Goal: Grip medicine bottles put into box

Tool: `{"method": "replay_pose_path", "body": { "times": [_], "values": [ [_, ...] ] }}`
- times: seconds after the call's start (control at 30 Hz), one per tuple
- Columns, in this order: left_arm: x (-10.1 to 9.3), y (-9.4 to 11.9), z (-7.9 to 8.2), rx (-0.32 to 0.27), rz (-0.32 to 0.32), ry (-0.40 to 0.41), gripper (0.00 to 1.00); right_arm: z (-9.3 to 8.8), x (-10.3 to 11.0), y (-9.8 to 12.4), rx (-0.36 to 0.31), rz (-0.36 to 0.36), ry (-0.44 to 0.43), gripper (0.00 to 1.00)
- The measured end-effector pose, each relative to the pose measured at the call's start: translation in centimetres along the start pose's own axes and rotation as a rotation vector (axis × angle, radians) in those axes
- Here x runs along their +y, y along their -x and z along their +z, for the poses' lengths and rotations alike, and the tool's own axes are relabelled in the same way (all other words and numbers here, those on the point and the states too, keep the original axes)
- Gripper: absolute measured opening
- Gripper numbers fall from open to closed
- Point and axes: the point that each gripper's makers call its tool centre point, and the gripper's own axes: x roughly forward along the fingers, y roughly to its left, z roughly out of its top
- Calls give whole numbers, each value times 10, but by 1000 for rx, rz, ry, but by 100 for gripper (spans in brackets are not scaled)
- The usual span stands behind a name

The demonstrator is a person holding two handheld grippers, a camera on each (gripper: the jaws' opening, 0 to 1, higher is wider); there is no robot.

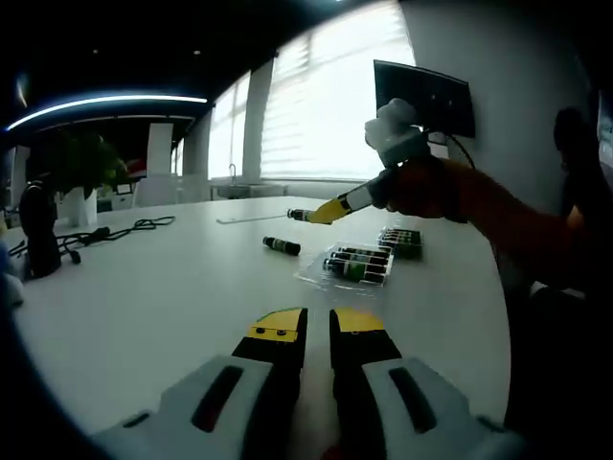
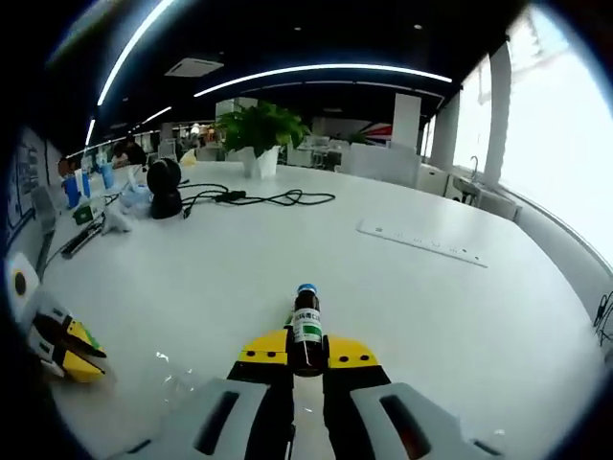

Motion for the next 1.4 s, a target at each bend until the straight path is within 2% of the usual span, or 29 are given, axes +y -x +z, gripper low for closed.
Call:
{"method": "replay_pose_path", "body": {
  "times": [0.1, 0.27, 0.43, 0.6, 0.73, 1.0, 1.1, 1.2, 1.4],
  "values": [
    [0, 0, 0, -1, 0, -1, 4, 6, 8, 9, -22, 10, 12, 6],
    [0, 0, 0, -2, -2, 1, 4, 3, 20, 17, -32, 26, 21, 6],
    [-1, 0, 0, -2, -1, 0, 4, -5, 32, 23, -26, 45, 17, 7],
    [0, 0, 0, -1, -1, 0, 4, -17, 57, 30, -10, 90, 10, 7],
    [0, 0, 0, -2, -2, 0, 4, -27, 68, 35, 0, 105, -6, 7],
    [0, 0, 0, 1, 0, -2, 4, -43, 79, 43, 22, 92, -12, 7],
    [0, 0, 0, 2, 1, -2, 4, -44, 79, 44, 31, 63, 16, 7],
    [0, 0, -1, 2, 1, -2, 4, -46, 77, 47, 41, 1, 62, 7],
    [0, 1, 0, 2, 0, -2, 4, -50, 82, 46, 50, 2, 40, 7]
  ]
}}
